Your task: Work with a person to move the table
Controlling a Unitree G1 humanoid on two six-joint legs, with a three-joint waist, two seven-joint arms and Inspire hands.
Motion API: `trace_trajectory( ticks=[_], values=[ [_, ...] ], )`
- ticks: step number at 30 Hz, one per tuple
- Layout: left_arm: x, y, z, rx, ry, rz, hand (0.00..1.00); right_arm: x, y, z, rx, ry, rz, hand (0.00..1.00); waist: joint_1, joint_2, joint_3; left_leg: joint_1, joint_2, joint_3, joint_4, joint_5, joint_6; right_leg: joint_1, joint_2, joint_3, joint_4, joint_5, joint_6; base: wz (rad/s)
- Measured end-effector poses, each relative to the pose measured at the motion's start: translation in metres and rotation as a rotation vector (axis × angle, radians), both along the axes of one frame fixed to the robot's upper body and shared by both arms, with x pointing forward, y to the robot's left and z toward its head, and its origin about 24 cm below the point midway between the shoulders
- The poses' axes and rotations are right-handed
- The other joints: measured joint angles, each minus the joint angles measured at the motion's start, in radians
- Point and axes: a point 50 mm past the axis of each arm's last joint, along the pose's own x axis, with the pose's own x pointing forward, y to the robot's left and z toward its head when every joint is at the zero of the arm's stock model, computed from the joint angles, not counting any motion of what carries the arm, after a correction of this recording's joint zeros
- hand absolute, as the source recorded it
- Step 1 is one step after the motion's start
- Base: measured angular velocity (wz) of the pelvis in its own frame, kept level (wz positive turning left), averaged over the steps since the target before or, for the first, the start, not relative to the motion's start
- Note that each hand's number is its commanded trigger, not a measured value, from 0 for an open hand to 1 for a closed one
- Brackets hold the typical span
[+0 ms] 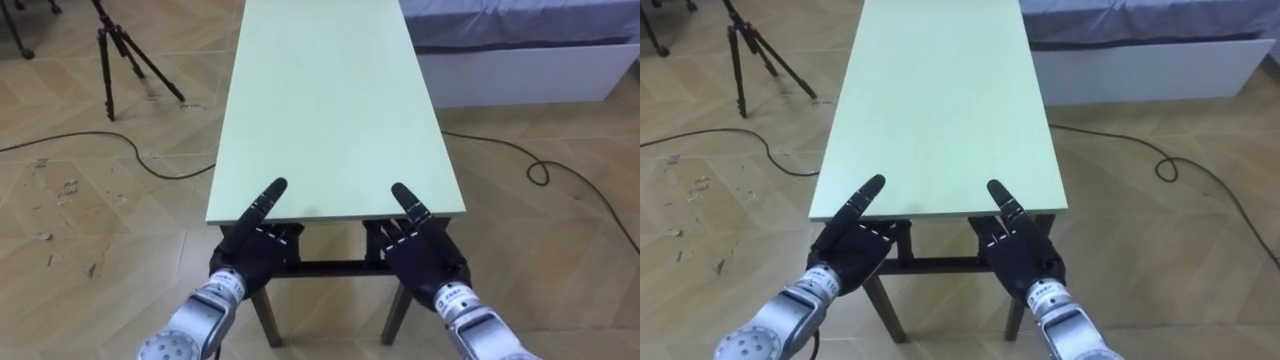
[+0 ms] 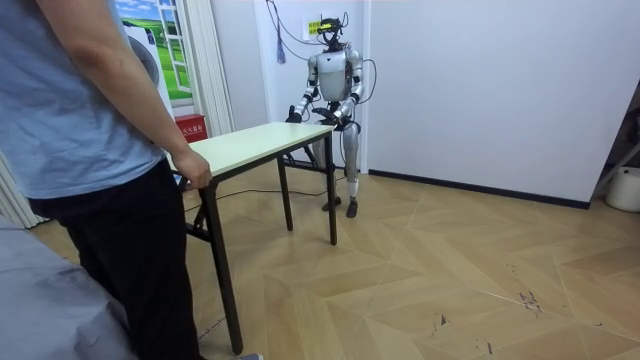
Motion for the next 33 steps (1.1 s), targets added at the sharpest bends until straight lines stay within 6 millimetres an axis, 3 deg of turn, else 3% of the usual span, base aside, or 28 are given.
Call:
trace_trajectory(
  ticks=[8, 33],
  values=[
    [0.011, -0.005, 0.008, -0.030, 0.025, 0.036, 0.00, 0.010, 0.001, 0.003, 0.035, 0.004, -0.055, 0.00, 0.000, 0.004, 0.0025, -0.010, 0.000, 0.000, 0.002, 0.000, 0.000, -0.012, 0.000, 0.001, 0.002, 0.001, -0.001, 0.00],
    [0.012, -0.007, 0.009, -0.037, 0.026, 0.060, 0.00, 0.024, 0.006, 0.012, 0.178, 0.018, -0.187, 0.00, 0.003, 0.021, 0.0067, -0.031, -0.001, 0.001, 0.002, 0.003, 0.004, -0.036, 0.002, 0.019, -0.001, 0.015, 0.003, -0.01]
  ],
)
